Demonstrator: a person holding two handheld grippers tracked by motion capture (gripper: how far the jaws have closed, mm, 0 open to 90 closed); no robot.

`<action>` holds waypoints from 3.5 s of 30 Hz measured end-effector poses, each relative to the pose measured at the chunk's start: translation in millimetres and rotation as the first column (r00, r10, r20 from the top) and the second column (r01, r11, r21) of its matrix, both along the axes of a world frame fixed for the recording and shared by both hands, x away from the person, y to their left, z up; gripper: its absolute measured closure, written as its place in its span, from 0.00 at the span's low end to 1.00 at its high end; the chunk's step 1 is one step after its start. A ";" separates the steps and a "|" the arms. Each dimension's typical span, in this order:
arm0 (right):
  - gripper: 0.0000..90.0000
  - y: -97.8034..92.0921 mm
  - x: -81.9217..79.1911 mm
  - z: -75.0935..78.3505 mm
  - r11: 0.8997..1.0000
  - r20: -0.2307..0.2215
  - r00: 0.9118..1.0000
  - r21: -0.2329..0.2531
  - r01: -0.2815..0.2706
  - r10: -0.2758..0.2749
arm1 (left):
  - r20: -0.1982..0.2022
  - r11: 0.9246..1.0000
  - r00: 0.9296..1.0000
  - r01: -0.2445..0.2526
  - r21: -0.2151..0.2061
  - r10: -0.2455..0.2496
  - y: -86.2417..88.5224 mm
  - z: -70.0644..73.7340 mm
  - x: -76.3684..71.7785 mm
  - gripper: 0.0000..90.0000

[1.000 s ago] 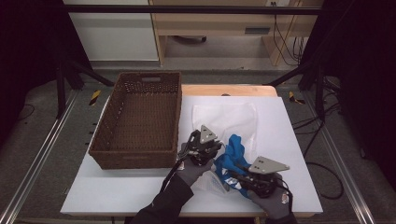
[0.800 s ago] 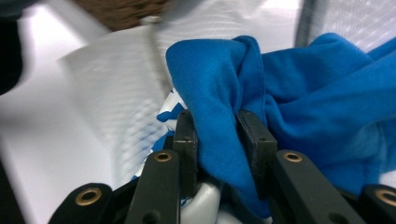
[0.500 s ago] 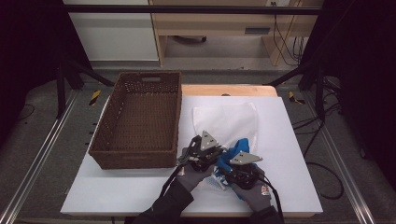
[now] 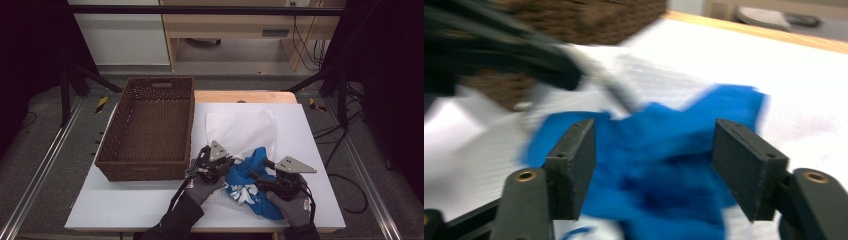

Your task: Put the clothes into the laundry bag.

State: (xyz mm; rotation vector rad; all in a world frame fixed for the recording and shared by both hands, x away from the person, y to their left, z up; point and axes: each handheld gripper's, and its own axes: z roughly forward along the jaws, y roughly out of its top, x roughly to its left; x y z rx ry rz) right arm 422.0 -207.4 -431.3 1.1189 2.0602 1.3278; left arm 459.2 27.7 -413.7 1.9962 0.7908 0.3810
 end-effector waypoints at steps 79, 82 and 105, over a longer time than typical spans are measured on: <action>0.89 37.4 4.1 -14.7 0.996 -0.093 0.992 0.005 -0.090 0.090 | 0.011 0.999 1.000 -0.006 -0.050 0.007 8.6 8.5 -4.4 0.98; 0.89 41.1 15.9 -18.1 0.999 -0.092 0.995 -0.029 -0.029 0.026 | 0.014 0.999 1.000 0.003 -0.053 -0.002 6.4 8.9 -6.6 0.98; 0.45 18.8 -7.4 -11.3 0.998 -0.042 0.997 0.005 -0.059 0.059 | 0.009 0.999 1.000 -0.006 -0.037 0.006 7.6 3.0 -4.4 0.98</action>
